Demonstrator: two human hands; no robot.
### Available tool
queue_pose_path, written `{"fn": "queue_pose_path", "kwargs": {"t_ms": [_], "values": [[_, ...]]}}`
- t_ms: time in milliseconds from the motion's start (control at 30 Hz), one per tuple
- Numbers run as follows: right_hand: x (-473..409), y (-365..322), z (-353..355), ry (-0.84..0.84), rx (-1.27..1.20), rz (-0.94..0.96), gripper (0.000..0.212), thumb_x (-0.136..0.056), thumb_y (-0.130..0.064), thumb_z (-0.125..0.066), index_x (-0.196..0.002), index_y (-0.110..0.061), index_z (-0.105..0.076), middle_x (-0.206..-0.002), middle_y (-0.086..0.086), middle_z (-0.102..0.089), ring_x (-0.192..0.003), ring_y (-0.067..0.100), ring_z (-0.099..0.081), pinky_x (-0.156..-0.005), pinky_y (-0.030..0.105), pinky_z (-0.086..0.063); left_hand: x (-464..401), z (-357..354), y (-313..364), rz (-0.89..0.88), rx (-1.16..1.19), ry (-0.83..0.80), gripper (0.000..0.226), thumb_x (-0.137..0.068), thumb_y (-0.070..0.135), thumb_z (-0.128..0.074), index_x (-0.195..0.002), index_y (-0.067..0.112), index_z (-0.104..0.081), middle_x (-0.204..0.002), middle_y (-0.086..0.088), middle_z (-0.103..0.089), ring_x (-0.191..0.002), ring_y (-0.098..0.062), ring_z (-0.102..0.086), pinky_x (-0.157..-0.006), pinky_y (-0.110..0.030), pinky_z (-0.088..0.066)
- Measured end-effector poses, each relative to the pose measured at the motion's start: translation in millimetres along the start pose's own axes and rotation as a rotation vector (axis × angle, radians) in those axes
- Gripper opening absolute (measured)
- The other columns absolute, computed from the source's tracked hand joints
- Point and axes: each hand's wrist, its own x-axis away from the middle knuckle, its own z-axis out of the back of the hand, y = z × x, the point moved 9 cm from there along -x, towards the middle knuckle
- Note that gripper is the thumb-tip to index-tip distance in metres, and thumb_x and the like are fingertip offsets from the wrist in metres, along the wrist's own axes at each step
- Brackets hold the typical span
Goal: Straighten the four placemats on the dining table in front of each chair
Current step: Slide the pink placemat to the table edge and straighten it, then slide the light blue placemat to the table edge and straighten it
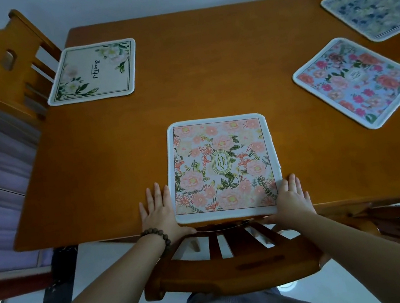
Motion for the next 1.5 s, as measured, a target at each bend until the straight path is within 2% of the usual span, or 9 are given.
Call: {"fn": "queue_pose_path", "kwargs": {"t_ms": [133, 333, 500, 733, 867, 967, 1067, 1267, 1500], "values": [[2.8, -1.7, 5.2, 0.061, -0.008, 0.002, 0.123, -0.06, -0.062, -0.079, -0.144, -0.005, -0.01, -0.158, 0.019, 0.005, -0.146, 0.031, 0.006, -0.117, 0.048, -0.008, -0.3, 1.9, -0.1, 0.003, 0.007, 0.033, 0.146, -0.045, 0.089, -0.06, -0.148, 0.019, 0.014, -0.157, -0.006, 0.022, -0.142, -0.029, 0.022, -0.113, -0.053, 0.004], [2.1, -4.9, 8.8, 0.089, 0.033, 0.038, 0.123, -0.06, -0.065, -0.077, -0.143, -0.001, -0.012, -0.157, 0.023, 0.002, -0.145, 0.034, 0.006, -0.117, 0.046, -0.005, 1.5, 3.5, 0.7, 0.008, 0.002, 0.078, 0.143, -0.044, 0.089, -0.061, -0.149, 0.018, 0.006, -0.158, -0.006, 0.017, -0.143, -0.029, 0.018, -0.113, -0.052, 0.003], [1.3, -8.2, 11.8, 0.094, 0.104, 0.048, 0.126, -0.06, -0.065, -0.076, -0.145, 0.001, -0.01, -0.156, 0.025, -0.004, -0.145, 0.037, 0.001, -0.117, 0.044, -0.008, 0.8, 5.4, 1.5, 0.018, -0.02, 0.077, 0.142, -0.043, 0.088, -0.063, -0.149, 0.017, 0.001, -0.159, -0.007, 0.014, -0.144, -0.029, 0.016, -0.113, -0.054, -0.001], [3.7, -5.4, 9.8, 0.022, 0.109, 0.051, 0.13, -0.058, -0.066, -0.076, -0.149, -0.005, -0.005, -0.157, 0.022, -0.002, -0.146, 0.034, 0.001, -0.117, 0.044, -0.01, 0.7, -2.6, 1.6, -0.011, -0.041, -0.063, 0.146, -0.047, 0.089, -0.059, -0.148, 0.014, 0.014, -0.156, -0.009, 0.025, -0.142, -0.033, 0.021, -0.113, -0.056, 0.0], [3.8, 0.5, 17.5, 0.034, 0.031, 0.08, 0.111, -0.066, -0.067, -0.07, -0.148, -0.017, -0.014, -0.159, 0.016, -0.004, -0.146, 0.032, -0.002, -0.116, 0.049, -0.015, 1.4, 14.2, 1.3, -0.011, 0.026, -0.01, 0.124, -0.062, 0.089, -0.043, -0.151, 0.018, 0.005, -0.159, -0.009, 0.011, -0.145, -0.03, 0.01, -0.115, -0.055, -0.004], [3.3, 4.9, 32.6, 0.107, 0.034, 0.085, 0.107, -0.074, -0.072, -0.058, -0.151, -0.018, -0.005, -0.16, 0.011, 0.003, -0.146, 0.03, 0.003, -0.116, 0.05, -0.012, 1.9, 33.3, 10.8, -0.054, 0.035, 0.101, 0.102, -0.076, 0.081, -0.035, -0.151, 0.021, -0.002, -0.16, -0.009, 0.004, -0.145, -0.027, 0.006, -0.116, -0.052, -0.004], [4.8, 16.7, 52.9, 0.214, -0.058, 0.053, 0.095, -0.079, -0.073, -0.048, -0.151, -0.025, -0.009, -0.16, 0.005, 0.007, -0.146, 0.027, 0.004, -0.115, 0.05, -0.01, 3.5, 47.7, 29.2, -0.133, 0.034, 0.16, 0.093, -0.083, 0.074, -0.032, -0.152, 0.02, -0.004, -0.16, -0.007, 0.001, -0.146, -0.025, 0.006, -0.117, -0.049, -0.002], [22.5, 60.2, 87.5, 0.37, -0.138, -0.076, 0.077, -0.086, -0.065, -0.046, -0.149, -0.029, -0.02, -0.16, 0.001, 0.0, -0.147, 0.023, -0.002, -0.116, 0.048, -0.014, 5.1, 74.0, 91.0, -0.309, 0.047, 0.234, 0.083, -0.088, 0.065, -0.031, -0.152, 0.017, -0.005, -0.16, -0.007, -0.005, -0.146, -0.024, 0.0, -0.118, -0.045, -0.001], [75.6, 133.7, 120.8, 0.457, -0.199, -0.222, 0.071, -0.089, -0.06, -0.043, -0.149, -0.028, -0.022, -0.161, 0.002, -0.002, -0.147, 0.023, -0.001, -0.116, 0.048, -0.011, 15.9, 74.4, 204.0, -0.553, 0.026, 0.181, 0.081, -0.089, 0.062, -0.034, -0.151, 0.019, -0.004, -0.16, -0.007, -0.008, -0.145, -0.025, -0.005, -0.117, -0.047, -0.003]]}}
